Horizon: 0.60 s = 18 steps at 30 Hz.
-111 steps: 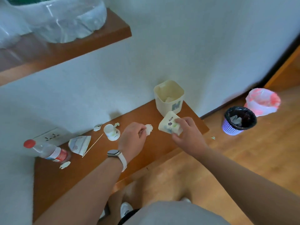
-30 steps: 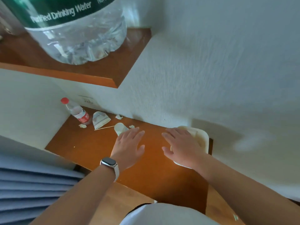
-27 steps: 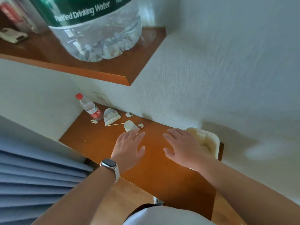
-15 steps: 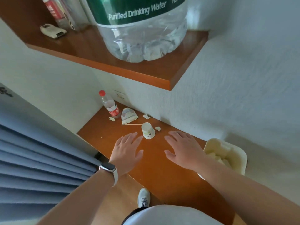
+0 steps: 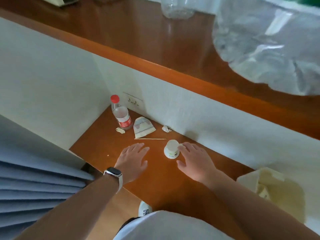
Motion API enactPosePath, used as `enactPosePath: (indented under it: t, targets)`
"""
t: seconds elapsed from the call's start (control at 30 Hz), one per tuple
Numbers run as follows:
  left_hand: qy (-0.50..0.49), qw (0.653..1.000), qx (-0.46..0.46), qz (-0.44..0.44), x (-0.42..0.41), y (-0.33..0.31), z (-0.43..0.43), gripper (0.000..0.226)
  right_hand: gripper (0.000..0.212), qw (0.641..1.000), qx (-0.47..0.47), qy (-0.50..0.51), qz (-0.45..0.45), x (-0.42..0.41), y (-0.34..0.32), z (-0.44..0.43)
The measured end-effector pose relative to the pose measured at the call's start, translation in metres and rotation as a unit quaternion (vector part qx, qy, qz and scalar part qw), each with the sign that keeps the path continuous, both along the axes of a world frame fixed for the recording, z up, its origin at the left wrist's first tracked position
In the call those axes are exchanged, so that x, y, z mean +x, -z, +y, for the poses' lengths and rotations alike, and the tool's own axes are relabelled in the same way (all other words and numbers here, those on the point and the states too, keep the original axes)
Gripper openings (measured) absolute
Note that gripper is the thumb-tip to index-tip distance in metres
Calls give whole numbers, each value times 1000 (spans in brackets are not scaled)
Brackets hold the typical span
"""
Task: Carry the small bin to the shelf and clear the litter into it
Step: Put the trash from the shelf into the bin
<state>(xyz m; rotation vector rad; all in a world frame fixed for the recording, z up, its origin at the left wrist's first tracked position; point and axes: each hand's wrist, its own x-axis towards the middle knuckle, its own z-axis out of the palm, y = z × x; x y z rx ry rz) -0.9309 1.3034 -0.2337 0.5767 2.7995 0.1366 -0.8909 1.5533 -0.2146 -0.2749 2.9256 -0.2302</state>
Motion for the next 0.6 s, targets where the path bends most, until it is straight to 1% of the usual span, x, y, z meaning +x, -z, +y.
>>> enactPosePath:
  t: [0.1, 0.27, 0.4, 0.5, 0.6]
  targets:
    - [22, 1000, 14, -16, -28, 15, -9, 51, 54, 1000, 18, 21, -7, -18, 8, -17]
    - [72, 997, 6, -40, -60, 37, -4, 51, 57, 998, 31, 42, -32, -41, 22, -39]
    - [80, 995, 5, -59, -74, 54, 5, 54, 60, 996, 53, 57, -54, -55, 28, -48]
    - [90, 994, 1, -56, -84, 64, 7, 55, 58, 993, 51, 64, -84, -56, 34, -45]
    - [96, 994, -3, -47, -95, 73, 7, 51, 55, 991, 38, 82, -99, -54, 38, -39]
